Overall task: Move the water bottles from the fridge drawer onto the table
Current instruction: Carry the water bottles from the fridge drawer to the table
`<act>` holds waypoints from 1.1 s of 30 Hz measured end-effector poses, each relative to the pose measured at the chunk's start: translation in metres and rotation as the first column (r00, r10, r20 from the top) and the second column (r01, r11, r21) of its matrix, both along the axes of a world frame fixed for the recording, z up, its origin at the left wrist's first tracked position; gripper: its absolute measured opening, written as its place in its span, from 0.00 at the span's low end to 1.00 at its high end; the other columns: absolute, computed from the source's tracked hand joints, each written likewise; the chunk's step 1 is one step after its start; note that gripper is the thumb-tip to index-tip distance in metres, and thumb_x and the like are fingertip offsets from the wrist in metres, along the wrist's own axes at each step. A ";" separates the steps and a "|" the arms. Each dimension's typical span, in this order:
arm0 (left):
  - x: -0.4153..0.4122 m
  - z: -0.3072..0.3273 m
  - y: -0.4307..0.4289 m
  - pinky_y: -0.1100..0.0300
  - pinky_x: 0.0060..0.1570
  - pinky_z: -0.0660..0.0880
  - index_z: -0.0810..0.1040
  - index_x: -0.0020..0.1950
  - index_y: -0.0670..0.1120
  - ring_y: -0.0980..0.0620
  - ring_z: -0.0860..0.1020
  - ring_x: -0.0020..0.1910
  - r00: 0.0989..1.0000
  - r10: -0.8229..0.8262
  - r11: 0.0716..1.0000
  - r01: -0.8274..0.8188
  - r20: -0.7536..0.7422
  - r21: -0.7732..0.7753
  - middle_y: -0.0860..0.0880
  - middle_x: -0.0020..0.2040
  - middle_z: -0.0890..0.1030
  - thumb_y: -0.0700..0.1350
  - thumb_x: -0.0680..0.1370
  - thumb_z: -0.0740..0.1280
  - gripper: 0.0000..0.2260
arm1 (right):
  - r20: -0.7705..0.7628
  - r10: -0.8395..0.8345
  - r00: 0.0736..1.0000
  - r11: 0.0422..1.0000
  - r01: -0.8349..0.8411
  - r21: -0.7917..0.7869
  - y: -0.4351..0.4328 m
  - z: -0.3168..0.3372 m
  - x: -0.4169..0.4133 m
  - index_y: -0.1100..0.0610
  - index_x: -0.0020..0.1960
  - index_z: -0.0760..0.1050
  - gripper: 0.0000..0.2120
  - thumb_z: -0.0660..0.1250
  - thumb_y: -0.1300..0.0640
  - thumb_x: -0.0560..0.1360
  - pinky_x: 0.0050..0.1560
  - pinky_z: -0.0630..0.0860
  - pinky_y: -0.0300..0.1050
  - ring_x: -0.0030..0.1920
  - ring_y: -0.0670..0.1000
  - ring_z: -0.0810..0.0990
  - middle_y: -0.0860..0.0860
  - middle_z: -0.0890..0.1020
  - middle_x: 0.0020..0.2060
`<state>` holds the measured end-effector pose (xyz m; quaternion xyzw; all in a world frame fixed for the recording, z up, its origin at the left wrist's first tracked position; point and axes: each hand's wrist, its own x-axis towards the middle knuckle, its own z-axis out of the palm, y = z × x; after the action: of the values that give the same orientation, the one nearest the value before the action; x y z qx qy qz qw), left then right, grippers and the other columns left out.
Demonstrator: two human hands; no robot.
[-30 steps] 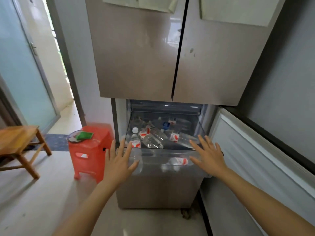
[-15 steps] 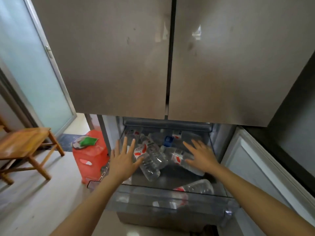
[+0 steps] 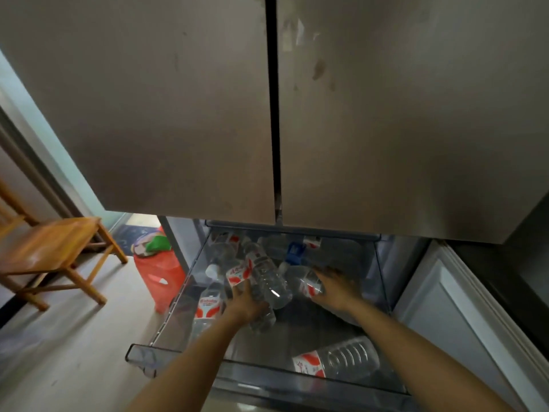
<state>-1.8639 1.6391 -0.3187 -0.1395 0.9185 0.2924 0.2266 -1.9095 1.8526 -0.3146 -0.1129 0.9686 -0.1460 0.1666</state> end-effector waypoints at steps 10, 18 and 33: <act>-0.026 -0.007 0.002 0.44 0.69 0.63 0.46 0.75 0.45 0.37 0.61 0.70 0.940 0.341 0.924 -0.340 0.025 0.176 0.36 0.73 0.54 0.51 0.75 0.65 0.36 | 0.077 -0.056 0.995 0.998 0.054 0.032 -0.007 -0.026 -0.017 0.49 0.73 0.56 0.36 0.69 0.48 0.70 0.66 0.66 0.50 0.68 0.59 0.66 0.54 0.65 0.70; -0.023 -0.016 0.006 0.46 0.66 0.66 0.40 0.75 0.49 0.37 0.64 0.68 0.944 0.330 0.929 -0.324 -0.004 0.181 0.36 0.73 0.52 0.48 0.73 0.69 0.43 | -0.101 -0.052 0.994 0.975 0.072 0.210 -0.021 -0.033 -0.003 0.52 0.74 0.55 0.39 0.70 0.50 0.68 0.67 0.62 0.48 0.68 0.59 0.64 0.55 0.65 0.70; -0.007 -0.017 -0.008 0.43 0.70 0.60 0.32 0.74 0.51 0.36 0.54 0.73 0.978 0.118 0.990 -0.130 0.172 0.062 0.36 0.74 0.51 0.48 0.71 0.71 0.50 | 0.129 -0.015 0.992 0.959 -0.022 0.284 -0.017 -0.024 -0.015 0.54 0.72 0.58 0.42 0.72 0.41 0.64 0.63 0.68 0.48 0.66 0.55 0.70 0.54 0.68 0.69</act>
<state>-1.8710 1.6309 -0.3353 -0.2122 0.8744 0.3265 0.2893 -1.9248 1.8351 -0.3387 -0.0799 0.9664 -0.0119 0.2439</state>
